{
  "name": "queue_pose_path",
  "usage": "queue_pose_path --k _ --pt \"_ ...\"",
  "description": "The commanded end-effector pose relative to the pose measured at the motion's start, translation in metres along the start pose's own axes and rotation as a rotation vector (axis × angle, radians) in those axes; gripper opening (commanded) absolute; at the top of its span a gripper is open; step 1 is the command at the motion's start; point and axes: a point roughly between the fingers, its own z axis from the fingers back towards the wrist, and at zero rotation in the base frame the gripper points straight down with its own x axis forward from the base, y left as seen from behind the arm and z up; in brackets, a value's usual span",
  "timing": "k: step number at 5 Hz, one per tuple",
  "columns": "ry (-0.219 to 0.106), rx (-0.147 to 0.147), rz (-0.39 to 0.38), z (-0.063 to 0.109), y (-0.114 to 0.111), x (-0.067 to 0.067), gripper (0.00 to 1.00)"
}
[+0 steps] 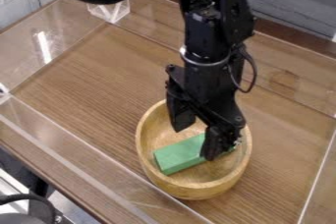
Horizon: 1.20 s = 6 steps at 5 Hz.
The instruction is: Remove the green block from inside the brown bowl and put it on the table
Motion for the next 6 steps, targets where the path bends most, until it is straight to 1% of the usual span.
queue_pose_path --k 1,3,6 --pt "-0.033 -0.001 0.000 0.0077 0.0062 0.0064 1.00" --pt "-0.036 -0.010 -0.001 0.0098 0.0122 0.0076 1.00" --pt "-0.036 -0.028 0.001 0.0114 0.0122 0.0074 1.00"
